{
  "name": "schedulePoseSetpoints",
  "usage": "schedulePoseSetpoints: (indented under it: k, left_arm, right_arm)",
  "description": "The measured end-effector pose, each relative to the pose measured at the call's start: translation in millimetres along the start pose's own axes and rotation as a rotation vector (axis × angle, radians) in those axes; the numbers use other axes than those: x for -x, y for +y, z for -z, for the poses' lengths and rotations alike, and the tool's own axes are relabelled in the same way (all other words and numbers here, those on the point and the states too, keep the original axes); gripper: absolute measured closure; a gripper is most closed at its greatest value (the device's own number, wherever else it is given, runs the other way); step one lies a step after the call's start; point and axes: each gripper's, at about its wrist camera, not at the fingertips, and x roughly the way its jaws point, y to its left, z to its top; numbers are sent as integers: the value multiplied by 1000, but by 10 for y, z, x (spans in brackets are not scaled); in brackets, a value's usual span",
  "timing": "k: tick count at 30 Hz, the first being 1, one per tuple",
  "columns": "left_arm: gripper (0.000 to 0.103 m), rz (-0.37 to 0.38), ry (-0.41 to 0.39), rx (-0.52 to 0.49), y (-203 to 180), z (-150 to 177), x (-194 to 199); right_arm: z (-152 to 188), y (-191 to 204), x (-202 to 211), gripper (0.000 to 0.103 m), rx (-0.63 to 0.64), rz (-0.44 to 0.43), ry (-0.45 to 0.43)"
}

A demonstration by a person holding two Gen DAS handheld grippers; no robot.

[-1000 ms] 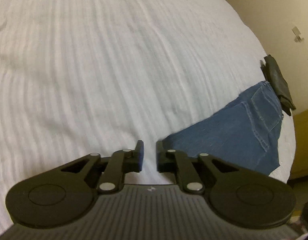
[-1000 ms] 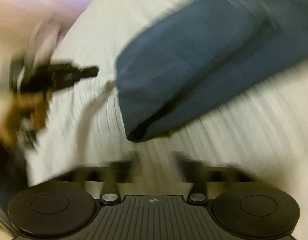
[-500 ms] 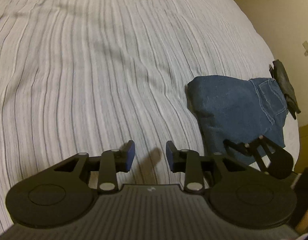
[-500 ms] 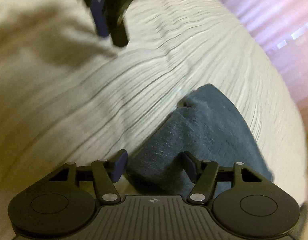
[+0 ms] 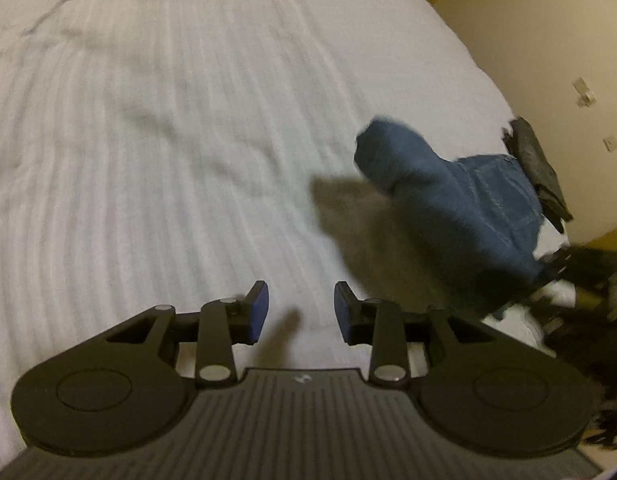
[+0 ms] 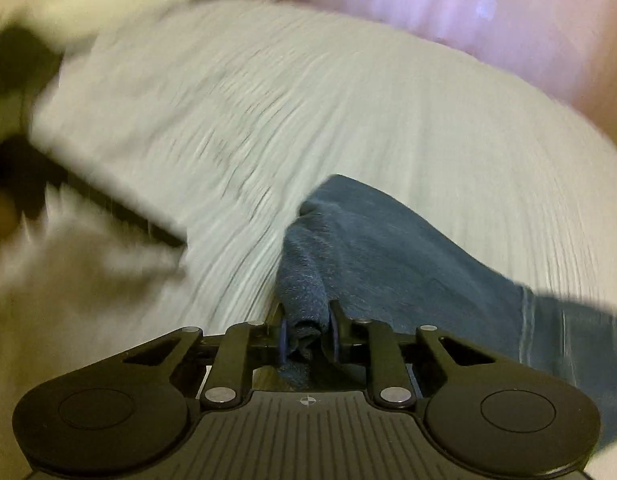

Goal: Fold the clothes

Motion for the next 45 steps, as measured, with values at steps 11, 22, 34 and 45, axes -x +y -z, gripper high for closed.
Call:
schedulePoseSetpoints:
  k: [11,22,34,45]
  left_arm:
    - [69,105,-68,-147,-1417,-609,-479]
    - [67,111,-73,-220,-3063,-988,-1377]
    - [67,13,87,-336,-3876,-1252,-2325]
    - [65,-17,164,-401,-3876,-1388,-2652]
  right_arm:
    - [-104,-1526,1007,85,-413,-132,-230]
    - [400,-3926,1363,85,-633,-233,-318]
    - [2137,-5487,730,86,-1097,-204,-205]
    - [2341,-5878,701,87,-1220,-226,-173]
